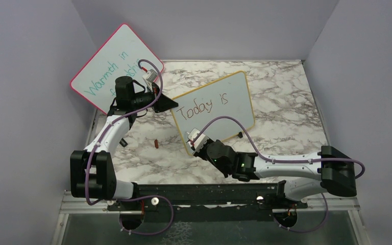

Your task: Write a sentence on the whiteboard

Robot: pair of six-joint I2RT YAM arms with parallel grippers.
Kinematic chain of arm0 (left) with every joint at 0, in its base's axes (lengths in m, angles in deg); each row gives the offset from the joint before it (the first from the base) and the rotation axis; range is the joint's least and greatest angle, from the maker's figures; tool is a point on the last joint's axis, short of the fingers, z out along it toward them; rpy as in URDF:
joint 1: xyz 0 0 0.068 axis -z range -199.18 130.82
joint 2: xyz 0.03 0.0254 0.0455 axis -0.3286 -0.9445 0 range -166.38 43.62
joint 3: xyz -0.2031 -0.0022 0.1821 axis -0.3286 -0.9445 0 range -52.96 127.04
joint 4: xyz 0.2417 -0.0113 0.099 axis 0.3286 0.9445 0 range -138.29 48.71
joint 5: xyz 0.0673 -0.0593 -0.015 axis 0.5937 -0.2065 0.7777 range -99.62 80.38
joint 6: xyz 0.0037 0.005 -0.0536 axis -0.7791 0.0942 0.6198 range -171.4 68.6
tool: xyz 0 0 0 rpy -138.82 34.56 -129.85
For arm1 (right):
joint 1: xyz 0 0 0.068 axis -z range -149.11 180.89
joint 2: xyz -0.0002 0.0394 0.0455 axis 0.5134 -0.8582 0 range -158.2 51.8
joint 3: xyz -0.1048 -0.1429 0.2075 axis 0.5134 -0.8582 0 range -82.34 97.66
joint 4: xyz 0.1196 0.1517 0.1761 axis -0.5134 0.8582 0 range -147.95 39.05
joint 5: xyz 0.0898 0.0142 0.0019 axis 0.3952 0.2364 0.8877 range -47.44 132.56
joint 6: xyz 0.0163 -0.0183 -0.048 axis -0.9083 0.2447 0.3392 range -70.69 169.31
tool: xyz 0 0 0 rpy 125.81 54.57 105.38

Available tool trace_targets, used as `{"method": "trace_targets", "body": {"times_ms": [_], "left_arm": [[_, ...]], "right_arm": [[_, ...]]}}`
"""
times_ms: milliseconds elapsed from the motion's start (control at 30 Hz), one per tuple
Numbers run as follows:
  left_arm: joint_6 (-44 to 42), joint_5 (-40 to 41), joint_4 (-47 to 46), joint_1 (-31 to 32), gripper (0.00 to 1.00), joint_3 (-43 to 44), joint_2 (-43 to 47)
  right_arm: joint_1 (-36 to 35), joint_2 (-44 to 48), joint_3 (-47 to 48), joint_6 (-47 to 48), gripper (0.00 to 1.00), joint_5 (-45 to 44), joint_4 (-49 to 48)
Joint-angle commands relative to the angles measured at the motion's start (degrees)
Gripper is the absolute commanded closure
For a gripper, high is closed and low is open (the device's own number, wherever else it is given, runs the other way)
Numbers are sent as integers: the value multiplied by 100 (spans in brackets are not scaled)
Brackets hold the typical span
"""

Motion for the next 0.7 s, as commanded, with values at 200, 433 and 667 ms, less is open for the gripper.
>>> {"method": "trace_targets", "body": {"times_ms": [200, 433, 667], "left_arm": [[-363, 423, 361, 25, 100, -46, -117], [-369, 406, 363, 25, 100, -46, -127], [-369, 392, 360, 28, 100, -42, -135]], "right_arm": [[-51, -195, 252, 31, 100, -104, -263], [-51, -315, 313, -5, 100, -225, -284], [-56, -390, 345, -27, 99, -365, -296]]}}
